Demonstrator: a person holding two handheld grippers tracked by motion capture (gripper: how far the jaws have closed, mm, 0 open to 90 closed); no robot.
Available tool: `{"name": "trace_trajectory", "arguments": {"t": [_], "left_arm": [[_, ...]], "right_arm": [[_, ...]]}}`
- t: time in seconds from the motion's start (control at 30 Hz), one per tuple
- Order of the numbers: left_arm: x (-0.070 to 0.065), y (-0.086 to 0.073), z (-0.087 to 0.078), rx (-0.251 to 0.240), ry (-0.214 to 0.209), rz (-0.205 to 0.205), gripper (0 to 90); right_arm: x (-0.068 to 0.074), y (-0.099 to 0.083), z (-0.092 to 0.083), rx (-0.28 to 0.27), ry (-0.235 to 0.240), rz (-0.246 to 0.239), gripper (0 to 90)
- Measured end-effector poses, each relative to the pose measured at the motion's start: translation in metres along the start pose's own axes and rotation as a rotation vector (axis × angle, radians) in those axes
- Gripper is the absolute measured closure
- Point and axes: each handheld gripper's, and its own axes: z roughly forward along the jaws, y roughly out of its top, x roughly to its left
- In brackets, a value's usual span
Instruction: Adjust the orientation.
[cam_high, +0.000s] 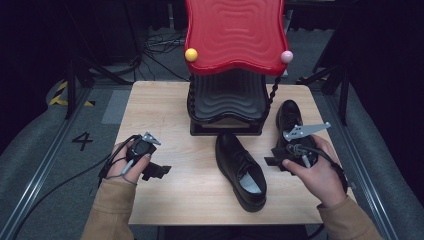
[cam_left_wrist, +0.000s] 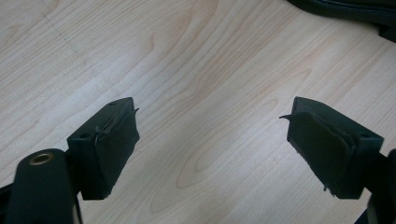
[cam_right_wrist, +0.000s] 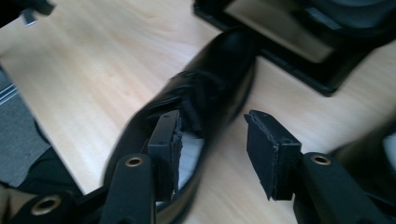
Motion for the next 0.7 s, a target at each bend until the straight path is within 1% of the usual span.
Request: {"name": "trace_trajectory", "arguments": {"t": [0.1, 0.2, 0.3, 0.37, 0.4, 0.43, 0.47, 0.5, 0.53, 0.6, 0.67, 0.7], "left_arm": [[0.0, 0.0, 0.0, -0.001, 0.0, 0.002, 16.7], [0.001, 0.0, -0.001, -0.005, -0.001, -0.001, 16.8], [0.001, 0.0, -0.001, -0.007, -0.002, 0.001, 16.7], [0.0, 0.0, -0.002, -0.011, -0.001, -0.002, 16.7], [0.001, -0.001, -0.002, -0.009, -0.002, -0.002, 16.7], [0.001, -0.001, -0.002, -0.009, -0.001, -0.001, 16.7], [0.001, -0.001, -0.002, -0.012, 0.002, -0.004, 16.7], [0.001, -0.001, -0.002, -0.013, 0.001, -0.007, 16.7], [0.001, -0.001, -0.002, -0.013, 0.0, -0.008, 16.7], [0.002, -0.001, -0.003, -0.009, 0.0, 0.0, 16.7], [0.002, -0.001, -0.003, -0.01, -0.001, -0.001, 16.7], [0.002, -0.001, -0.002, -0.011, 0.0, -0.005, 16.7]], "right_arm": [[-0.015, 0.005, -0.006, -0.003, -0.031, 0.024, 53.4], [-0.031, 0.009, -0.008, 0.021, -0.073, 0.055, 52.2], [-0.047, 0.013, -0.005, 0.055, -0.107, 0.088, 50.5], [-0.058, 0.015, 0.0, 0.083, -0.14, 0.097, 49.6], [-0.063, 0.016, 0.002, 0.095, -0.149, 0.107, 48.9], [-0.07, 0.017, 0.006, 0.121, -0.155, 0.132, 48.6], [-0.073, 0.017, 0.009, 0.135, -0.159, 0.146, 48.6], [-0.08, 0.018, 0.014, 0.159, -0.175, 0.158, 48.6], [-0.083, 0.018, 0.017, 0.172, -0.185, 0.166, 48.4], [-0.093, 0.019, 0.026, 0.212, -0.218, 0.188, 47.0], [-0.099, 0.018, 0.033, 0.245, -0.225, 0.21, 47.3], [-0.101, 0.018, 0.037, 0.264, -0.223, 0.23, 48.0]]}}
